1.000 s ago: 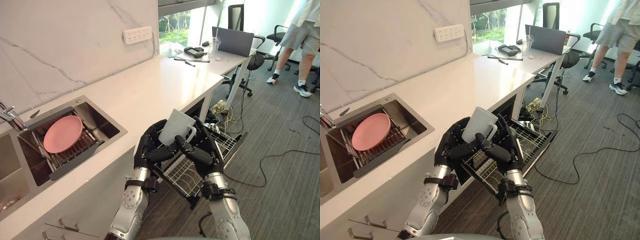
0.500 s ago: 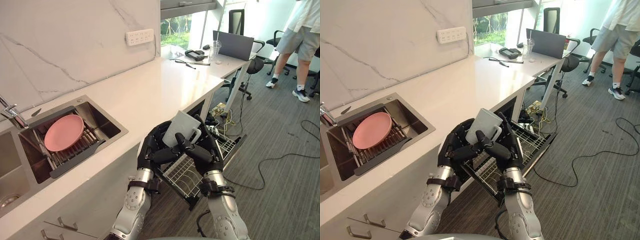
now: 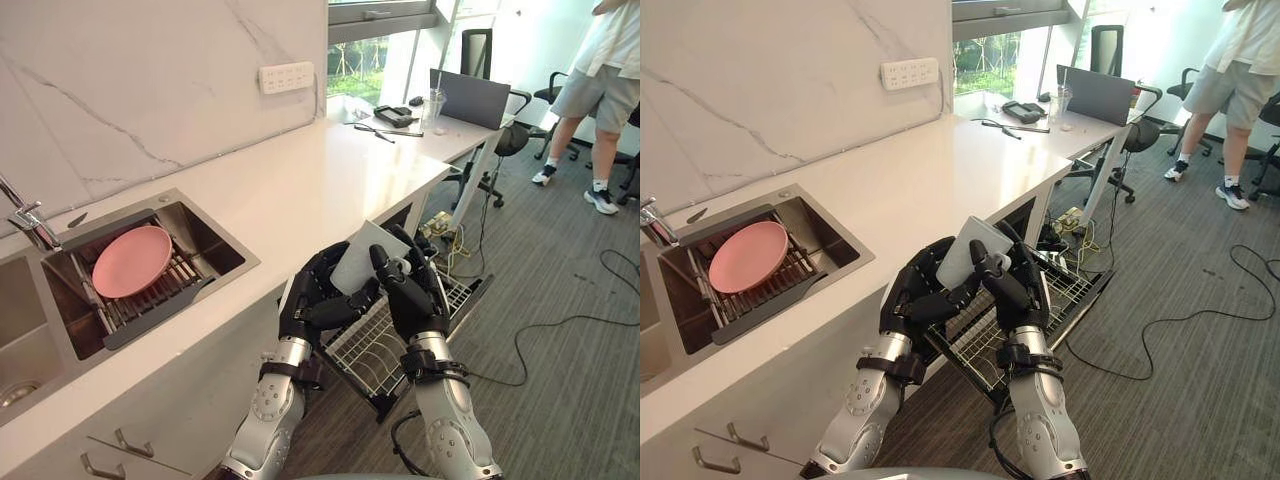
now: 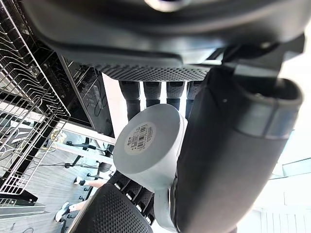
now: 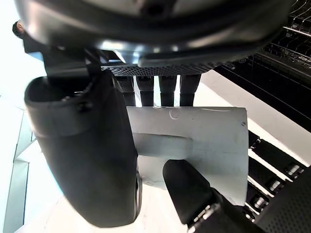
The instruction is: Walk over to the sink, pick up the cup, carry it to the dishwasher, place the cup inside the dishwasher, then close the dishwasher door
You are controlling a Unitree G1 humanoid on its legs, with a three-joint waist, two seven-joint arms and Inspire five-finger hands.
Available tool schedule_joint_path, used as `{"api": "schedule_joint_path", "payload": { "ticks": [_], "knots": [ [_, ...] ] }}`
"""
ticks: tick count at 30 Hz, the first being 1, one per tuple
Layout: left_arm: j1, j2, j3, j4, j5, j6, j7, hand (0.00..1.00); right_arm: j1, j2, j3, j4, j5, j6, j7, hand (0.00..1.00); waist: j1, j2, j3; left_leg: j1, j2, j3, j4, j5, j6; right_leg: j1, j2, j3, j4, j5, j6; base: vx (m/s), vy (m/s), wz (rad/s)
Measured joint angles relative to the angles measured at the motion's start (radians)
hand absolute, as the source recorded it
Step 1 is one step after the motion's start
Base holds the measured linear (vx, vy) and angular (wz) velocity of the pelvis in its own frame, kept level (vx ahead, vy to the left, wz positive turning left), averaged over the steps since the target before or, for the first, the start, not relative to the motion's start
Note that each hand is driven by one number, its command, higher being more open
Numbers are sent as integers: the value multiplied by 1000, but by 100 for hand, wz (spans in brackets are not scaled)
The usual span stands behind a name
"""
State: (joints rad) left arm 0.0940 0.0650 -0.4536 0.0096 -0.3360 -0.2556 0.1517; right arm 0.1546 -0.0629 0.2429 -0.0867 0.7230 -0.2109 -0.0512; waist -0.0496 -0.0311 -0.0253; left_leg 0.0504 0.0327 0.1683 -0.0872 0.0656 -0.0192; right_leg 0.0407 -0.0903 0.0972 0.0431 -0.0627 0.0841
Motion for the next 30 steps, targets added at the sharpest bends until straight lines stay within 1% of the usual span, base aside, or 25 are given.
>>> {"api": "schedule_joint_path", "payload": {
  "ticks": [2,3,10,16,19,24,30],
  "knots": [
    [0,0,0,0,0,0,0,30,0,0,0,0,0,0,0,30,1,-2,-1,-3,0,-6,0,2,0,0,0,-6,0,0,0,-2,-1,9],
    [0,0,0,0,0,0,0,90,0,1,-1,0,0,0,0,30,1,-3,-2,-5,0,-11,0,4,-1,0,0,-11,0,0,-1,-11,-9,12],
    [0,-4,9,-43,-19,-1,-3,90,-8,12,-21,1,-2,1,8,30,6,-3,-2,-7,0,-19,-4,10,0,0,0,-19,-1,1,-2,-19,-7,4],
    [10,-6,65,-52,-19,-1,-4,90,-10,47,-93,0,-11,1,8,30,6,-4,-2,-7,0,-19,-4,10,0,3,0,-20,-9,6,-2,0,0,0],
    [17,-7,115,-60,-20,0,-3,90,-10,49,-144,-1,-19,1,8,30,6,-4,-2,-8,1,-19,-1,10,0,4,1,-20,-13,9,-3,0,0,0],
    [54,-8,184,-134,-31,-2,-3,90,-10,57,-217,-10,-26,-3,7,30,6,-6,-1,-9,2,-19,-1,9,-1,7,1,-21,-22,13,-3,0,0,0],
    [87,-10,220,-137,-66,-3,-23,90,-7,68,-269,-21,-75,-4,7,30,5,-7,1,-10,2,-20,-1,9,-1,8,1,-22,-24,13,-3,0,0,0]
  ]
}}
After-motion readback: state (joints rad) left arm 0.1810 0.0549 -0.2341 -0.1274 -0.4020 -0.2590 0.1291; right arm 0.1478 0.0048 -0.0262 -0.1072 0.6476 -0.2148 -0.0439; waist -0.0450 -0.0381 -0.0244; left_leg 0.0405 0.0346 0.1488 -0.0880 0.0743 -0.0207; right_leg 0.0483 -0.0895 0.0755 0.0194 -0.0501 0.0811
